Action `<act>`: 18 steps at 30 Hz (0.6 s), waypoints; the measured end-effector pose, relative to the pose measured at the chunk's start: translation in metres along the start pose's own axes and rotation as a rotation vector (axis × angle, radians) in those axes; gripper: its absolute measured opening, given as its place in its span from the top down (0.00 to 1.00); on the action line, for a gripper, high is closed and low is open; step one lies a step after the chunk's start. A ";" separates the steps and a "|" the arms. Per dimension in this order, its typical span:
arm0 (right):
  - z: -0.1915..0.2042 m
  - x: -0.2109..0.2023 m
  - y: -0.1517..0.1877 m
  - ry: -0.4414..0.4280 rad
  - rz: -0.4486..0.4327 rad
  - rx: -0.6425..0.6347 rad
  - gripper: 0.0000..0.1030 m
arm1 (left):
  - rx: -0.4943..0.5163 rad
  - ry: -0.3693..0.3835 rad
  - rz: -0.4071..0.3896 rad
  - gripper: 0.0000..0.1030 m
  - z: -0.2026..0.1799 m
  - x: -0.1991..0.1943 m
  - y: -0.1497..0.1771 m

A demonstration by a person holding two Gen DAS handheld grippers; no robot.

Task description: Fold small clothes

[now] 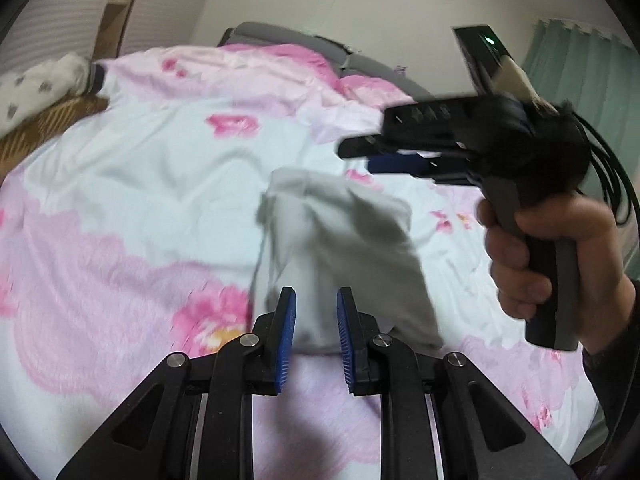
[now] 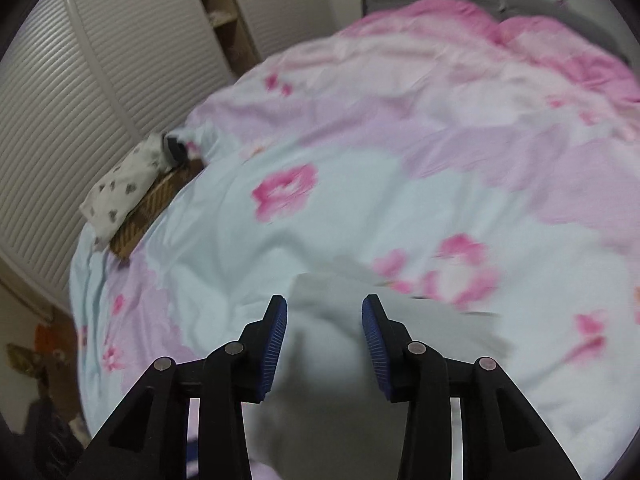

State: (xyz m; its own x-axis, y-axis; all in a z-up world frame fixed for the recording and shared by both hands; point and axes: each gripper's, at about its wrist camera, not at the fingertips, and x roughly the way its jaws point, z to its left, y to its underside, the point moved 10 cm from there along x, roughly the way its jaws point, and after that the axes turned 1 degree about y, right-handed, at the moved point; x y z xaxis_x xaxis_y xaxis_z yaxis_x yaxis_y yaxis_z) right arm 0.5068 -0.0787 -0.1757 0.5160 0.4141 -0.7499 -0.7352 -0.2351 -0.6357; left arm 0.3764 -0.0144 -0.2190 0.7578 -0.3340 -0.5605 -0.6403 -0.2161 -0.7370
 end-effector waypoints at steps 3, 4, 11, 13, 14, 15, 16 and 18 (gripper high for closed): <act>-0.018 -0.011 0.012 0.084 -0.018 -0.021 0.61 | 0.019 0.016 0.010 0.80 -0.008 0.011 -0.010; -0.024 -0.014 0.022 0.103 -0.014 -0.016 0.61 | 0.026 0.019 0.024 0.80 -0.008 0.016 -0.009; -0.042 -0.005 0.083 0.134 0.050 0.029 0.61 | 0.025 -0.079 0.136 0.80 0.020 0.042 0.020; -0.046 -0.006 0.096 0.146 0.058 0.041 0.61 | 0.024 -0.086 0.135 0.80 0.025 0.042 0.021; -0.048 -0.009 0.102 0.143 0.051 0.060 0.61 | 0.028 -0.087 0.134 0.80 0.024 0.041 0.021; -0.050 -0.015 0.108 0.138 0.036 0.086 0.61 | 0.032 -0.086 0.130 0.80 0.024 0.039 0.020; -0.051 -0.024 0.113 0.139 0.013 0.104 0.61 | 0.038 -0.085 0.119 0.80 0.023 0.035 0.018; -0.048 -0.042 0.124 0.147 -0.031 0.111 0.61 | 0.048 -0.076 0.102 0.80 0.020 0.027 0.016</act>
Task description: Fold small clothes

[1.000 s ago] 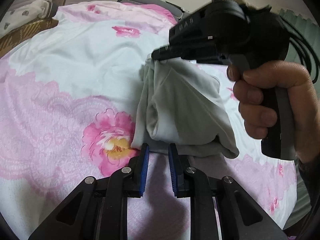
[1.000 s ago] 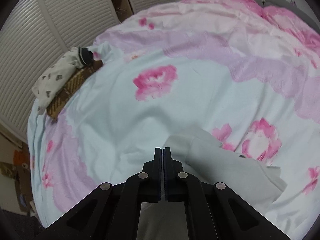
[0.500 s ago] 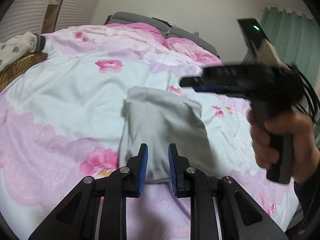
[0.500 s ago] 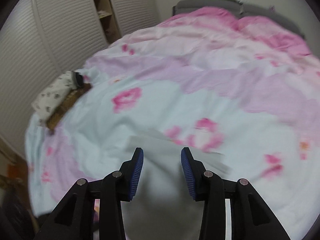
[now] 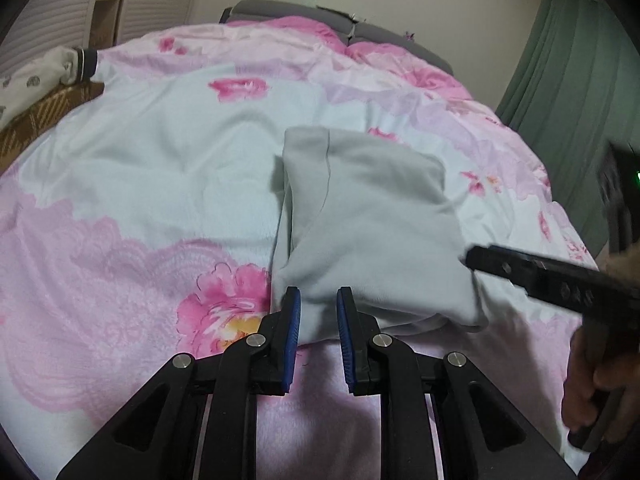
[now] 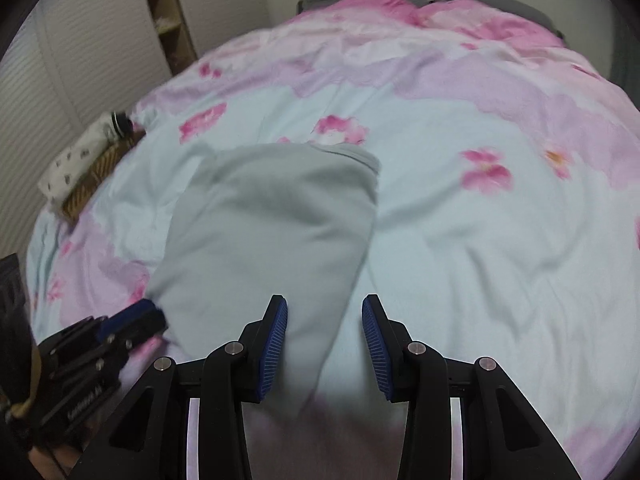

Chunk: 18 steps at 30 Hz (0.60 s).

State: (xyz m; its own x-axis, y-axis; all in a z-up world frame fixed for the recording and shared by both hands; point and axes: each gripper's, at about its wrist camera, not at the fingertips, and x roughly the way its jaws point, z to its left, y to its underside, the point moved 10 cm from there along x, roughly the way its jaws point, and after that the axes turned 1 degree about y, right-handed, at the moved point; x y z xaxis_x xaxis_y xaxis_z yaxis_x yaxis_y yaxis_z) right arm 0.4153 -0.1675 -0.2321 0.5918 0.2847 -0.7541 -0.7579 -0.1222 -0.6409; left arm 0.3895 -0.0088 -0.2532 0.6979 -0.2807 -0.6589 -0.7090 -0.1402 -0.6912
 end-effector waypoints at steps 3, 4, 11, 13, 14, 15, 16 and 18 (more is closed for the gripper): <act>0.006 -0.020 0.023 0.003 -0.037 -0.023 0.61 | 0.014 0.011 -0.032 0.80 -0.002 -0.014 -0.002; 0.010 -0.023 0.032 0.005 -0.039 -0.042 0.61 | 0.019 0.017 -0.032 0.80 -0.002 -0.016 -0.001; 0.020 0.000 0.051 0.013 -0.002 -0.063 0.62 | -0.022 0.036 0.056 0.80 0.002 0.000 0.015; 0.016 0.004 0.048 -0.001 -0.002 -0.027 0.85 | -0.019 0.012 0.076 0.80 0.005 0.005 0.018; 0.012 0.005 0.047 -0.009 0.002 0.004 0.91 | -0.026 -0.007 0.081 0.80 0.009 0.007 0.018; 0.009 0.005 0.046 -0.011 -0.002 0.028 0.91 | -0.034 -0.021 0.082 0.80 0.013 0.009 0.017; 0.002 0.004 0.045 -0.011 -0.010 0.062 0.92 | -0.044 -0.038 0.079 0.75 0.019 0.011 0.016; -0.010 0.004 0.048 -0.015 -0.010 0.110 0.93 | -0.065 -0.043 0.079 0.74 0.027 0.015 0.013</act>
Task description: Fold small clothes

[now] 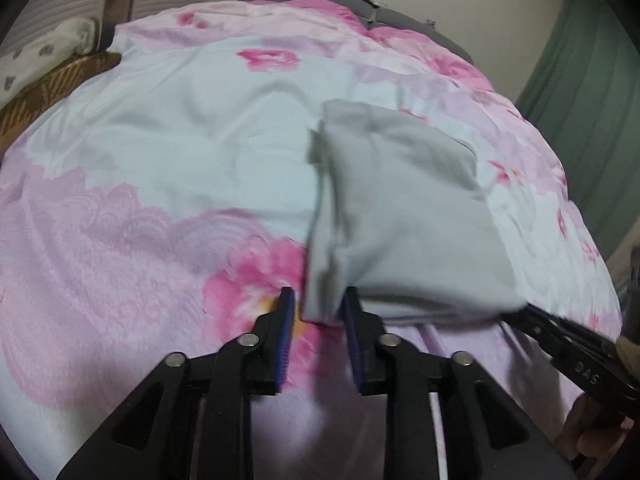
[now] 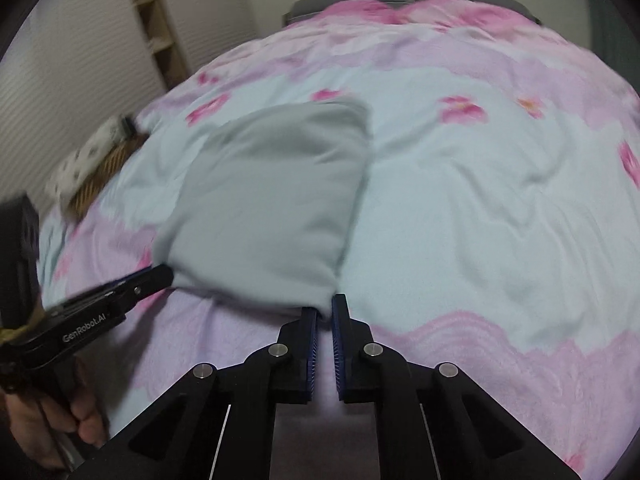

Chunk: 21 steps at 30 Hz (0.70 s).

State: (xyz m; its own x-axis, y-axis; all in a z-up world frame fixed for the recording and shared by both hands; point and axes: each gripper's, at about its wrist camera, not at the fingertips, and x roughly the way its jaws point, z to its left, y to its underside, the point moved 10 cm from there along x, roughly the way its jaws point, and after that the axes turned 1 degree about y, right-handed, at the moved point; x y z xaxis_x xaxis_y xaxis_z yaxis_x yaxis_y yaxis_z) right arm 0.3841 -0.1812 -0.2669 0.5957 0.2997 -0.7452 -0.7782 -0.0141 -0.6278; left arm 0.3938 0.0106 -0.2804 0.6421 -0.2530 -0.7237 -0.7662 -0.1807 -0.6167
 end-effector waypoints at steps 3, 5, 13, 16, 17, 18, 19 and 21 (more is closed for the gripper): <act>-0.005 0.003 0.009 0.018 0.021 -0.001 0.95 | 0.022 -0.014 -0.011 0.73 0.000 0.002 -0.002; -0.002 -0.003 0.010 0.007 0.018 -0.009 0.95 | 0.041 -0.016 -0.020 0.73 -0.003 -0.002 -0.001; -0.014 -0.036 -0.030 -0.027 -0.105 0.011 0.53 | 0.105 0.034 -0.120 0.73 -0.029 -0.046 -0.029; -0.020 -0.031 -0.062 -0.045 -0.109 0.016 0.53 | 0.139 0.051 -0.134 0.73 -0.045 -0.039 -0.054; -0.019 -0.027 -0.070 -0.054 -0.106 0.011 0.53 | 0.155 0.066 -0.129 0.73 -0.052 -0.032 -0.064; -0.018 -0.020 -0.079 -0.052 -0.099 -0.002 0.53 | 0.168 0.083 -0.117 0.73 -0.057 -0.024 -0.072; -0.016 -0.011 -0.088 -0.048 -0.086 -0.018 0.53 | 0.183 0.100 -0.096 0.73 -0.063 -0.014 -0.078; -0.012 0.005 -0.099 -0.047 -0.059 -0.035 0.53 | 0.222 0.117 -0.024 0.73 -0.072 0.014 -0.088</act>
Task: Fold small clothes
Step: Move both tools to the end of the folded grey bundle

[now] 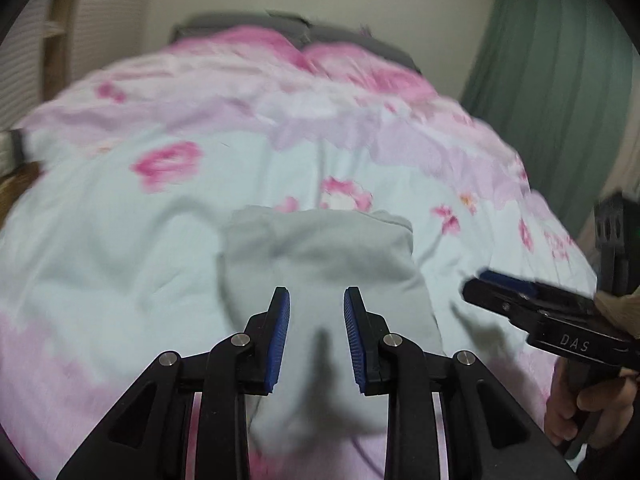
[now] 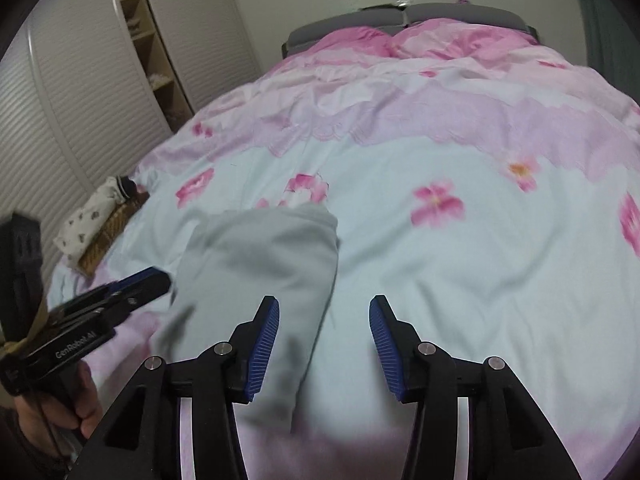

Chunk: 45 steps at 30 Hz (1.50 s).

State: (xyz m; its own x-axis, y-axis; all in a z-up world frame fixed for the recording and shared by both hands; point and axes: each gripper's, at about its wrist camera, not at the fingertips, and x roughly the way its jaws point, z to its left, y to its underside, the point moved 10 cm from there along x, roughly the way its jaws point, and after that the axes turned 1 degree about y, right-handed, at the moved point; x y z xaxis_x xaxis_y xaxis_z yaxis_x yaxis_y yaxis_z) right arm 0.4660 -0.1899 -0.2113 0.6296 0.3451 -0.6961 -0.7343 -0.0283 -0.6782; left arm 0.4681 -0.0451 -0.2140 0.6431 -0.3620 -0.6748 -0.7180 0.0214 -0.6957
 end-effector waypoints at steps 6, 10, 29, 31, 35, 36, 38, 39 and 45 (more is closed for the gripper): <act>0.005 0.050 -0.017 -0.013 0.073 -0.040 0.53 | 0.031 -0.045 0.037 0.73 0.017 0.031 -0.011; -0.006 0.074 -0.021 0.099 0.091 -0.089 0.67 | -0.002 -0.066 0.061 0.76 0.037 0.047 -0.008; 0.000 0.013 0.020 -0.171 0.047 0.146 0.47 | -0.125 -0.032 0.053 0.43 0.034 -0.023 0.047; 0.004 0.010 0.036 -0.177 0.059 0.149 0.47 | -0.151 -0.034 0.088 0.43 0.033 -0.024 0.063; 0.006 0.007 0.053 -0.191 0.074 0.175 0.47 | -0.193 -0.047 0.114 0.43 0.034 -0.024 0.084; 0.006 0.007 0.055 -0.193 0.076 0.177 0.47 | -0.213 -0.037 0.118 0.43 0.035 -0.023 0.088; 0.006 0.010 0.056 -0.202 0.084 0.188 0.47 | -0.254 -0.012 0.123 0.43 0.036 -0.018 0.093; 0.006 0.013 0.055 -0.211 0.088 0.196 0.47 | -0.264 -0.005 0.117 0.43 0.037 -0.016 0.093; 0.007 0.029 0.048 -0.266 0.120 0.233 0.47 | -0.330 0.081 0.100 0.43 0.035 -0.004 0.085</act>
State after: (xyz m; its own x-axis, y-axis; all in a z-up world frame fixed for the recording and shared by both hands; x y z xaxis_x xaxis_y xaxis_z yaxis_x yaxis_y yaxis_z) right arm 0.4471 -0.1746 -0.2628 0.4702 0.5852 -0.6606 -0.8560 0.1202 -0.5028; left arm 0.4141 -0.0093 -0.2788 0.5513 -0.4465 -0.7048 -0.8323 -0.2366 -0.5012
